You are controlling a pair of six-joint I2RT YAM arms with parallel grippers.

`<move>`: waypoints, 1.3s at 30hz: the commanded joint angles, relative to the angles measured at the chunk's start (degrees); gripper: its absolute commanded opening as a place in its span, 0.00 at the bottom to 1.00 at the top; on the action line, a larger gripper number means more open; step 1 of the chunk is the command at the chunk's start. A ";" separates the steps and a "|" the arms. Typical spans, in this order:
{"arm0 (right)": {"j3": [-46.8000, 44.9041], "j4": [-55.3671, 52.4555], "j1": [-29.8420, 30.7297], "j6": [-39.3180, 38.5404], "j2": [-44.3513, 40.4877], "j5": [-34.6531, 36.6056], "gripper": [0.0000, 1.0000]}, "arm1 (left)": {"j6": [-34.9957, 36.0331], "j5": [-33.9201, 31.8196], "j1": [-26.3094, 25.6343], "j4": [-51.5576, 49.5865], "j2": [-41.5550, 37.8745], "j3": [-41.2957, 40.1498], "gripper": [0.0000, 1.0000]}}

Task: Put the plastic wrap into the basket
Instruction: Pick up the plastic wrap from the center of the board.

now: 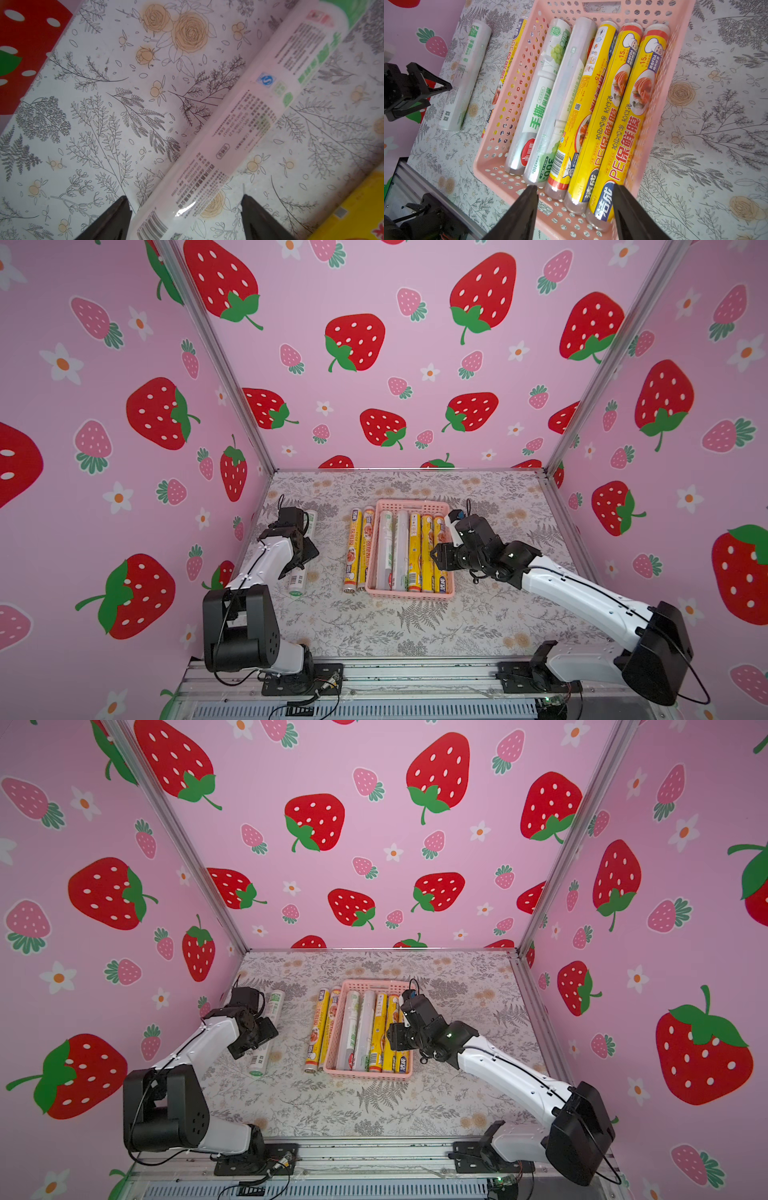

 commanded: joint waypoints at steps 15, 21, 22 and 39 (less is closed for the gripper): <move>-2.31 0.45 -0.80 0.87 -2.06 0.36 0.62 | 0.27 14.06 1.08 1.42 5.29 -1.34 0.85; -3.43 0.69 -0.82 0.87 -3.02 0.35 0.62 | 0.11 13.47 -0.74 0.01 4.37 -2.25 0.81; -3.61 0.69 -0.92 0.88 -3.26 0.39 0.62 | 0.18 12.78 -1.17 -0.39 4.58 -2.34 0.80; -4.43 -2.47 -0.90 0.69 -9.00 2.70 0.62 | -1.04 3.58 -7.59 0.35 9.27 -2.27 0.68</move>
